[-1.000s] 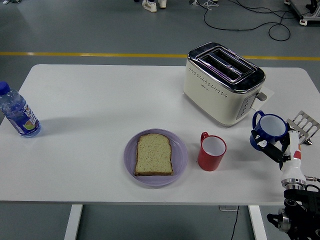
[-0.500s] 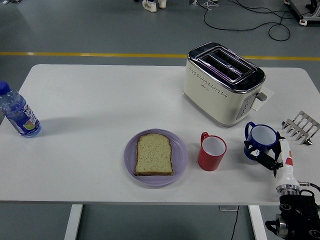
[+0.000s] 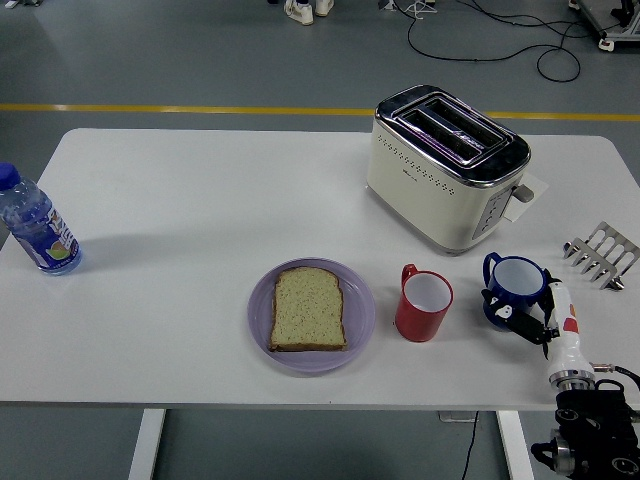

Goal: Pick up the cup,pour liquid into bread,place the cup on the desk

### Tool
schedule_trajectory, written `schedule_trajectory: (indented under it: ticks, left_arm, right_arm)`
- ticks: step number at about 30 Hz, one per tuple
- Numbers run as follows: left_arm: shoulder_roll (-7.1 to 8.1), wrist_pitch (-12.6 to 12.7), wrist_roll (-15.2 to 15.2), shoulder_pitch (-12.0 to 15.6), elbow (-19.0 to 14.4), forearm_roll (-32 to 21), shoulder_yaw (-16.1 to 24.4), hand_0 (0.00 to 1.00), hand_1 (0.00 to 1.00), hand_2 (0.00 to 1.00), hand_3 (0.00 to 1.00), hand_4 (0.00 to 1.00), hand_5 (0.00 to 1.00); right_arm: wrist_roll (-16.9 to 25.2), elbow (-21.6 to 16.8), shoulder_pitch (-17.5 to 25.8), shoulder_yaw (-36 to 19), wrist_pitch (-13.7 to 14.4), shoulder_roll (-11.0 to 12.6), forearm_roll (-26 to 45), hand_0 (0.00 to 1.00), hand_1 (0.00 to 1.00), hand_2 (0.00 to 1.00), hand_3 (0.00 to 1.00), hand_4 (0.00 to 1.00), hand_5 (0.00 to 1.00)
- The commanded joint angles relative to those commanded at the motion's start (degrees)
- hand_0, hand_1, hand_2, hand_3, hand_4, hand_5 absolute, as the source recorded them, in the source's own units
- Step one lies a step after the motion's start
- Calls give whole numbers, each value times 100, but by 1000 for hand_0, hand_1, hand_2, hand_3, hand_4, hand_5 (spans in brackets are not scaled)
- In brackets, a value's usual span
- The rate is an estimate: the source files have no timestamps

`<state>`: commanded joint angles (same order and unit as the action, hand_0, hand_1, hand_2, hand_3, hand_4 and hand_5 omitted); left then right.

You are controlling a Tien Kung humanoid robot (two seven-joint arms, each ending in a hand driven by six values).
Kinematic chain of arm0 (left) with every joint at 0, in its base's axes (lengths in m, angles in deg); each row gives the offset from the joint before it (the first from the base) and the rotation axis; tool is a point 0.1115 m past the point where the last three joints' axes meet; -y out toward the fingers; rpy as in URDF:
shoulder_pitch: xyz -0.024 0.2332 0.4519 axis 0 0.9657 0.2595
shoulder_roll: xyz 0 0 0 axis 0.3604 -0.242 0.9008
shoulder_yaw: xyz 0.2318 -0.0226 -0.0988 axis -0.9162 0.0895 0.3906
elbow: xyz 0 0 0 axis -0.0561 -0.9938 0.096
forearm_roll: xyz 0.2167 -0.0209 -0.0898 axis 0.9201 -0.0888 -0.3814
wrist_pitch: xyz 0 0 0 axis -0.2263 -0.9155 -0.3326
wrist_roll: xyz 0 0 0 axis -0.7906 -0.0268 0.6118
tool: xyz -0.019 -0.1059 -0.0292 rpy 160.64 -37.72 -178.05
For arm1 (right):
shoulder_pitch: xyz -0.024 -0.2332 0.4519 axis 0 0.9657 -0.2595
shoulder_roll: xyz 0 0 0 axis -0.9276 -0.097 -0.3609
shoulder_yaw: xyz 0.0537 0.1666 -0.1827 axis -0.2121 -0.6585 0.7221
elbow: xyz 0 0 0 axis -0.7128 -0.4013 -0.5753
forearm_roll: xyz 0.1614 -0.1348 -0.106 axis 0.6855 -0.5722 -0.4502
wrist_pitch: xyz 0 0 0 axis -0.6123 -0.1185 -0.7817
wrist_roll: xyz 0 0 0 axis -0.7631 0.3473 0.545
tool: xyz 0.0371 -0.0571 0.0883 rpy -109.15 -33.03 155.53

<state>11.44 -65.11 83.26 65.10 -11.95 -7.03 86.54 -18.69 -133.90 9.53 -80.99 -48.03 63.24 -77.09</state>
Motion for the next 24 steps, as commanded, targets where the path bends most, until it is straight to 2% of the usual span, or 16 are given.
schedule_trajectory:
  ticks: [1, 2, 8, 9, 14, 15, 20, 21, 24]
  left_arm:
    - [-1, 0, 0, 1, 0, -2, 1, 647, 602, 593, 529, 303, 768]
    - [-1, 0, 0, 2, 0, -2, 1, 647, 604, 596, 530, 297, 767]
    - [-3, 0, 0, 3, 1, 3, -6, 647, 604, 596, 530, 297, 767]
    - [-3, 0, 0, 4, 1, 3, -7, 647, 604, 596, 531, 294, 767]
    - [-2, 0, 0, 11, 1, -4, -24, 647, 604, 596, 531, 294, 767]
    - [-4, -1, 0, 15, 2, -5, -34, 647, 604, 595, 532, 292, 769]
    - [-7, -1, 0, 37, 4, -18, -59, 647, 604, 595, 532, 292, 769]
    - [-8, -1, 0, 43, 4, -22, -69, 646, 604, 595, 532, 290, 769]
    - [-8, -2, 0, 55, 4, -21, -89, 646, 604, 595, 532, 290, 769]
  right_arm:
    - [-17, 8, -1, -2, 23, -1, -46, 465, 457, 582, 580, 668, 2]
    - [-25, 12, -1, -3, 35, -2, -68, 426, 446, 584, 643, 755, 2]
    - [-122, 36, 11, -65, 115, -5, -282, 426, 446, 584, 643, 755, 2]
    - [-126, 34, 17, -76, 119, -5, -304, 460, 478, 671, 783, 852, 2]
    - [-141, 40, 46, -139, 148, -13, -395, 460, 478, 671, 783, 852, 2]
    - [-153, 54, 57, -158, 156, -22, -424, 479, 501, 740, 900, 885, 2]
    - [-173, 63, 99, -200, 173, -37, -527, 479, 501, 740, 900, 885, 2]
    - [-185, 61, 106, -207, 158, -38, -551, 503, 534, 791, 962, 896, 2]
    - [-204, 64, 117, -207, 137, -40, -586, 503, 534, 791, 962, 896, 2]
